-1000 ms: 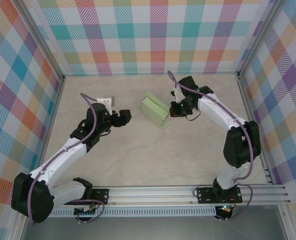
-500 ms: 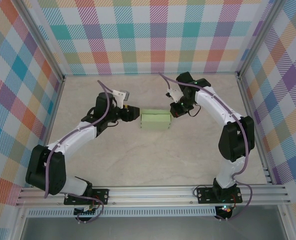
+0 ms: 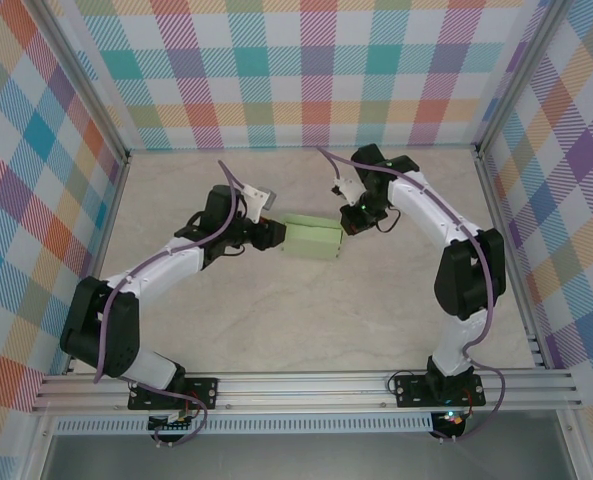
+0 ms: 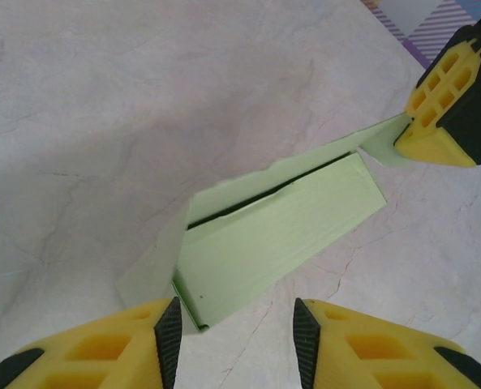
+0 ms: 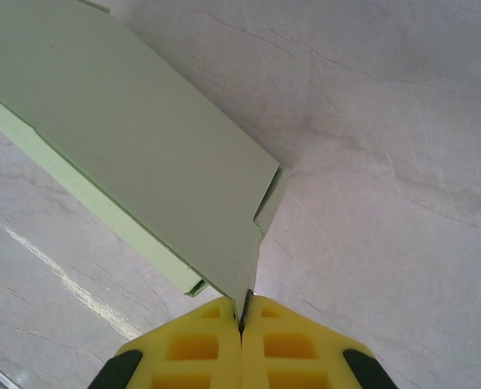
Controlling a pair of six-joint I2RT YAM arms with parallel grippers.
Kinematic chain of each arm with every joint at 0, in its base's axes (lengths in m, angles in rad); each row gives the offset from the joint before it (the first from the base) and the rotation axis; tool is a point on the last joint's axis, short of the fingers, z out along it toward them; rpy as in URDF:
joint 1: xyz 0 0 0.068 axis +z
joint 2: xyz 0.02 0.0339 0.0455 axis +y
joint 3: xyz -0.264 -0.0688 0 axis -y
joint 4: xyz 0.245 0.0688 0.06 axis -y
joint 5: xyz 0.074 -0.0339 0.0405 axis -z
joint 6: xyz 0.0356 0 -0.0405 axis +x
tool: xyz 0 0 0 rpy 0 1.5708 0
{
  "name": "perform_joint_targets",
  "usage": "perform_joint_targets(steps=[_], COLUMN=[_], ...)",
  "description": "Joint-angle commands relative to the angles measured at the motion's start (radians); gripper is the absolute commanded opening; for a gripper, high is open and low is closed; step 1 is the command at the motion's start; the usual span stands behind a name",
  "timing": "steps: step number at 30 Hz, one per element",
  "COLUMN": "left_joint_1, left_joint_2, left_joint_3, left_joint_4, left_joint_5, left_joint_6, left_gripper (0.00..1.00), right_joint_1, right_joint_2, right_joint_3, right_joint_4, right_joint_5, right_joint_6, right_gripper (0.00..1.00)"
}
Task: Fold the paper box
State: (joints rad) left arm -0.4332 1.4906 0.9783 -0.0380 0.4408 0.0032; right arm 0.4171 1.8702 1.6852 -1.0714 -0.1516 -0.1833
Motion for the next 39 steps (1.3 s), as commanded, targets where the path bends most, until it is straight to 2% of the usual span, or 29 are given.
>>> perform_joint_targets(steps=[1, 8, 11, 15, 18, 26, 32, 35, 39], left_joint_1=[-0.015, -0.015, -0.013, -0.013, -0.013, -0.025, -0.031, -0.033, -0.042], left_joint_2=[0.026, 0.050, 0.041, 0.034, 0.041, 0.109, 0.142, 0.142, 0.133], left_joint_3=[0.050, 0.097, 0.108, 0.106, 0.112, 0.147, 0.175, 0.175, 0.177], left_joint_4=[-0.049, -0.088, -0.111, -0.114, -0.118, -0.109, -0.136, -0.145, -0.160], left_joint_5=[-0.013, -0.067, -0.104, -0.178, -0.196, -0.173, -0.147, -0.127, -0.104], left_joint_6=[0.050, 0.093, 0.100, 0.076, 0.072, 0.074, 0.103, 0.107, 0.097], left_gripper=[0.40, 0.37, 0.42, 0.58, 0.59, 0.49, 0.30, 0.15, 0.11], right_joint_1=[0.005, 0.005, 0.006, 0.006, 0.008, 0.009, 0.009, 0.009, 0.010], right_joint_2=[0.018, 0.029, 0.032, 0.035, 0.036, 0.035, 0.037, 0.037, 0.036], right_joint_3=[0.036, 0.049, 0.055, 0.056, 0.057, 0.057, 0.059, 0.060, 0.061], right_joint_4=[-0.025, -0.033, -0.038, -0.046, -0.050, -0.054, -0.054, -0.054, -0.048], right_joint_5=[-0.003, -0.002, -0.003, -0.008, -0.008, -0.009, -0.006, -0.003, 0.012], right_joint_6=[0.020, 0.021, 0.016, 0.004, 0.002, -0.001, 0.002, 0.009, 0.039], right_gripper=[0.03, 0.04, 0.04, 0.04, 0.04, 0.04, 0.04, 0.04, 0.04])
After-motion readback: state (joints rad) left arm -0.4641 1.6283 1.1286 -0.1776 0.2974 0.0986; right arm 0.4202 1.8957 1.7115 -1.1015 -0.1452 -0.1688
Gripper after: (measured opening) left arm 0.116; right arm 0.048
